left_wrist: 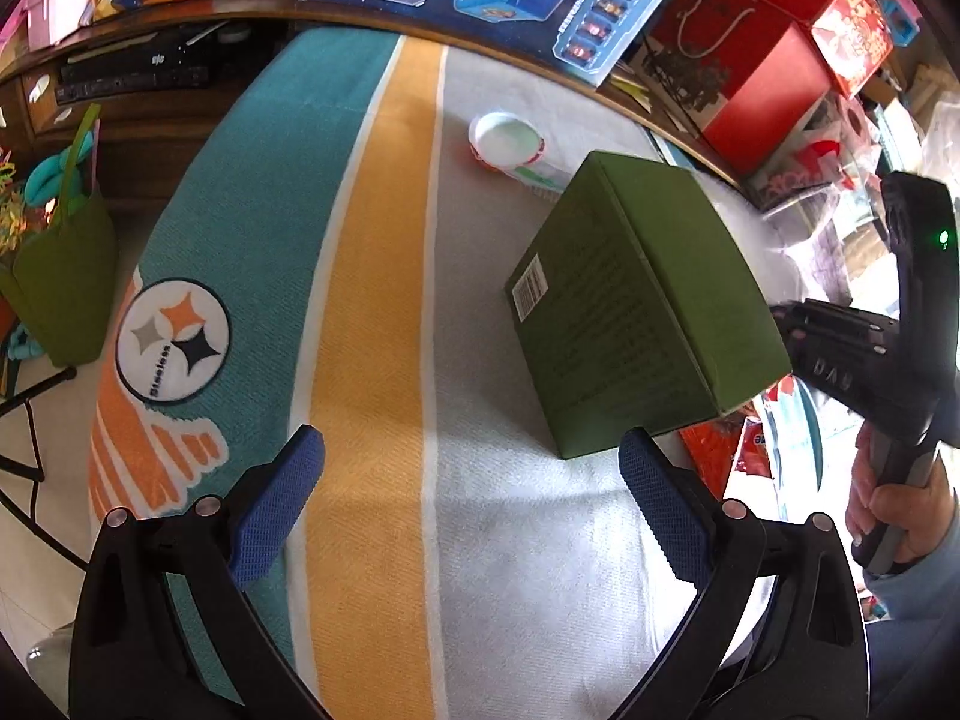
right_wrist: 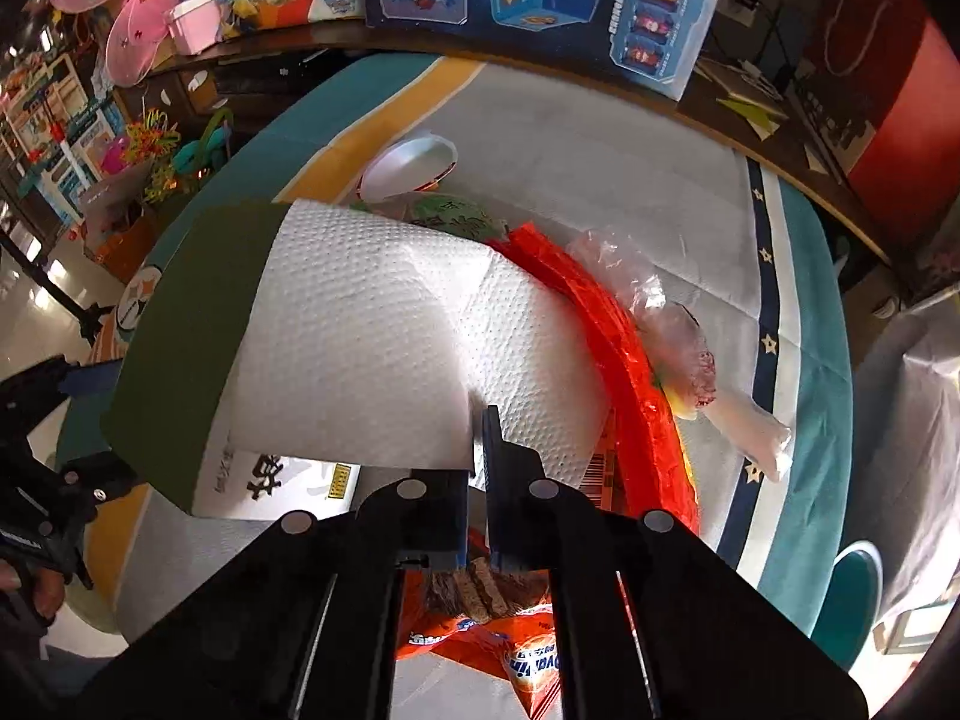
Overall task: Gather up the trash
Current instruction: 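Grasp the green box with left tool while right tool grasps the tissue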
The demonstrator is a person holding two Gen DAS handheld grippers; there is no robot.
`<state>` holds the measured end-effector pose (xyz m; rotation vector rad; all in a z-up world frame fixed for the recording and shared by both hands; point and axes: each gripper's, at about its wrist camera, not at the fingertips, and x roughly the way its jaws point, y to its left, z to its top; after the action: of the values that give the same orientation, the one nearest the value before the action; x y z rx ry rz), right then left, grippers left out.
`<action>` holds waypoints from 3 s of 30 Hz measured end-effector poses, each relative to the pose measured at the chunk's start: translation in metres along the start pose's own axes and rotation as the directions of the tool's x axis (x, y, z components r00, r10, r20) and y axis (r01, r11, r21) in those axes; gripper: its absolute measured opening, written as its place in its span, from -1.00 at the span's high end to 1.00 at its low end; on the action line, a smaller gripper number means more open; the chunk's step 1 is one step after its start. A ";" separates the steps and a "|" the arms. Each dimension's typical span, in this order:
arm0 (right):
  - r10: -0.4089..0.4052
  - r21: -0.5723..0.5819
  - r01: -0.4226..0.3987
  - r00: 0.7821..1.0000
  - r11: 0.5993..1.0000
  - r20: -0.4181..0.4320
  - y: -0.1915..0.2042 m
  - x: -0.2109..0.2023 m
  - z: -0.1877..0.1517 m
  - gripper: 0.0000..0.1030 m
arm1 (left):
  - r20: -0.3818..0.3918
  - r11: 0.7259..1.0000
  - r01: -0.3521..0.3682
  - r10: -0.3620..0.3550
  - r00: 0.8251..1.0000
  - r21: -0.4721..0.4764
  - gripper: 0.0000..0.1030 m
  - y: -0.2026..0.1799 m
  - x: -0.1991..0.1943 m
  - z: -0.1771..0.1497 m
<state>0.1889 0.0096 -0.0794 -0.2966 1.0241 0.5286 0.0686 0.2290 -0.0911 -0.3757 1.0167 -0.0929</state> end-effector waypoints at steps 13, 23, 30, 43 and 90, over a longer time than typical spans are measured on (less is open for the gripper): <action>0.093 0.085 -0.099 0.993 0.991 0.078 -0.018 -0.041 -0.002 0.93 | 0.031 0.996 0.034 -0.036 0.999 0.084 -0.91 -0.059 -0.005 -0.010; 0.120 0.180 -0.134 0.989 0.975 0.087 -0.052 -0.052 -0.006 0.93 | 0.055 0.998 0.016 -0.013 0.998 -0.054 -0.91 -0.085 0.034 0.016; 0.123 0.171 -0.133 0.990 0.976 0.066 -0.051 -0.044 -0.003 0.92 | 0.076 0.998 -0.026 0.030 0.997 -0.055 -0.34 -0.079 0.032 0.021; 0.067 0.112 -0.071 0.997 0.991 0.039 -0.029 -0.009 0.023 0.24 | 0.047 0.999 0.031 -0.032 0.998 0.019 -0.29 -0.055 0.023 0.026; -0.086 0.565 -0.087 0.958 0.820 0.272 -0.233 -0.173 -0.152 0.96 | 0.034 0.902 0.104 -0.130 0.991 0.419 -0.19 -0.284 0.012 0.007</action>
<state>0.1346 -0.3051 -0.0068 0.3170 0.8509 0.2296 0.1085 -0.0372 0.0020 -0.0462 0.8844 -0.3992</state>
